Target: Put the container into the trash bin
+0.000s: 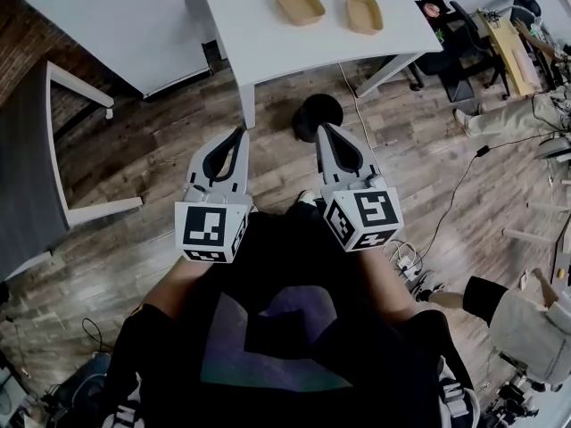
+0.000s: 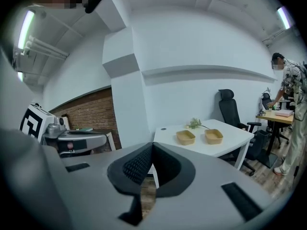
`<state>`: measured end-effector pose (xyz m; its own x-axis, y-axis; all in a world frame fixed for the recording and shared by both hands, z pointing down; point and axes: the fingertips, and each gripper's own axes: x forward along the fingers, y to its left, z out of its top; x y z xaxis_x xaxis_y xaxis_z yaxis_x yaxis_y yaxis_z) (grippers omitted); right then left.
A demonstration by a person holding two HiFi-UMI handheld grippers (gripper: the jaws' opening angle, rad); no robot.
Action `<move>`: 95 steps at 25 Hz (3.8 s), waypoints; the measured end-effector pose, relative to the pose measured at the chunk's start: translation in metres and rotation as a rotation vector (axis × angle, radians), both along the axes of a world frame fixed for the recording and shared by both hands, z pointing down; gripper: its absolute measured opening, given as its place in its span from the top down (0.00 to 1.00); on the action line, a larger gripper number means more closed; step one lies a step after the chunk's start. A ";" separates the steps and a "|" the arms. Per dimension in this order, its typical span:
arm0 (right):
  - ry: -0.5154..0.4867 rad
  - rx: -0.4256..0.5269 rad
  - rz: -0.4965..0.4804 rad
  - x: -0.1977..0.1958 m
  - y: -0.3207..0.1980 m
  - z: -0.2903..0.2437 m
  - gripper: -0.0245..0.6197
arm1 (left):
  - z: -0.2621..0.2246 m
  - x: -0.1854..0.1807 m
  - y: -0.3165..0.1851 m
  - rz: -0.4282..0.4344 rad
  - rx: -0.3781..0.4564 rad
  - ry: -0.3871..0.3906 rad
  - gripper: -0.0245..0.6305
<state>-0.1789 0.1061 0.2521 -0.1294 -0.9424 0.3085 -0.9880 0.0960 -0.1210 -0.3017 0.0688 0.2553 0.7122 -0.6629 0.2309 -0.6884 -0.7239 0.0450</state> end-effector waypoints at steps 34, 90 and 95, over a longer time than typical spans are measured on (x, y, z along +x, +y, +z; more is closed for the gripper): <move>0.309 -0.254 -0.320 0.116 -0.328 0.114 0.82 | 0.076 0.115 -0.278 -0.205 -0.135 -0.151 0.94; 0.492 -0.368 -0.629 0.086 -0.124 0.147 0.91 | 0.134 0.119 -0.072 -0.357 -0.236 -0.109 0.94; 0.490 -0.440 -0.709 0.097 -0.070 0.169 0.91 | 0.150 0.135 -0.041 -0.347 -0.282 -0.105 0.94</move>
<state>-0.0820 0.0358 0.4213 -0.3863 -0.4820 0.7864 -0.6686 0.7337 0.1213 -0.1670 0.0279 0.4049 0.4220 -0.7592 0.4955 -0.8994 -0.4191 0.1239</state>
